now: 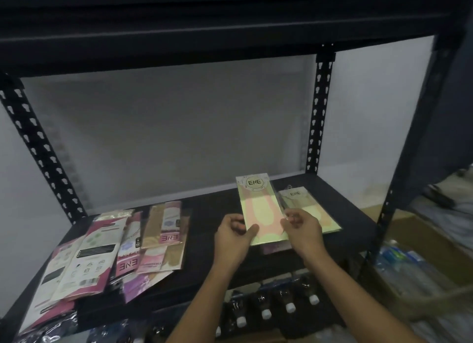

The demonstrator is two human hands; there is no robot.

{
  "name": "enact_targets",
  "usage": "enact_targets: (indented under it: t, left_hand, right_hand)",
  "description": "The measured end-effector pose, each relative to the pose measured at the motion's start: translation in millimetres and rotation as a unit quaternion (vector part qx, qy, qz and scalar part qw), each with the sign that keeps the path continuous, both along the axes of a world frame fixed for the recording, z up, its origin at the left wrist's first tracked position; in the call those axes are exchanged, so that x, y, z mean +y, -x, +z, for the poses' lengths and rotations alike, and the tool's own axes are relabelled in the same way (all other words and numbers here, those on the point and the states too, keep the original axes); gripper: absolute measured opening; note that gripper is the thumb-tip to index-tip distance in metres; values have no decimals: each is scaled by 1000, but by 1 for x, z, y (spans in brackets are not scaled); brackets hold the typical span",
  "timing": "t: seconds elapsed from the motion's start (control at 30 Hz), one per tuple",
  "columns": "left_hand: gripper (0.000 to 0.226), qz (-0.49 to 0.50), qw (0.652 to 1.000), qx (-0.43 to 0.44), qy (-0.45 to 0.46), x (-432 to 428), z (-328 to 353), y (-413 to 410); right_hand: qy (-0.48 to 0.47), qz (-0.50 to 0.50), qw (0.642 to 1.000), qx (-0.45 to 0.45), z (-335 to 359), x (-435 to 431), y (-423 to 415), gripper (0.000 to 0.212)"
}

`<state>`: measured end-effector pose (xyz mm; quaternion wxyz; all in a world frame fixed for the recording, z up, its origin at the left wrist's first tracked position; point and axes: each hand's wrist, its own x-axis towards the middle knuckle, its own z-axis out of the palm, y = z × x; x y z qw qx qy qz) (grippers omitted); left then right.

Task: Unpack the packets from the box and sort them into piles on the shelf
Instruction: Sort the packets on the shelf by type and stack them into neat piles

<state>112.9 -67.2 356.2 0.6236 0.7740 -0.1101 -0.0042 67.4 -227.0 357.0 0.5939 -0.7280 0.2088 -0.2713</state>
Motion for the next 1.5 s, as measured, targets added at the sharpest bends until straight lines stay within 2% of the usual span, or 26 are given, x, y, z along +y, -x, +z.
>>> enact_targets:
  t: [0.17,0.43,0.77,1.0,1.33,1.5]
  left_hand:
    - [28,-22,998,20,-47,-72,-6,-1]
    - [33,15,973,14,-230,-146,-20,-16]
    - [42,40,898,-124,-420,-165,-31,-24]
    - [32,50,931,-167,-320,-120,-20,-22]
    - [23,184,929,-144,-286,54,-10,-28]
    - [21,252,924,-126,-258,137,-5,-28]
  right_hand:
    - [50,-67,996,43,-16,-70,3,11]
    - [121,-111,982,91,-32,-131,-13,13]
    - [165,-120,974,95,-50,-138,-23,16]
    - [198,-152,967,49,-37,-111,-18,22]
    - [165,15,986,-35,-31,52,-52,11]
    - [150,109,982,-18,-31,127,-66,13]
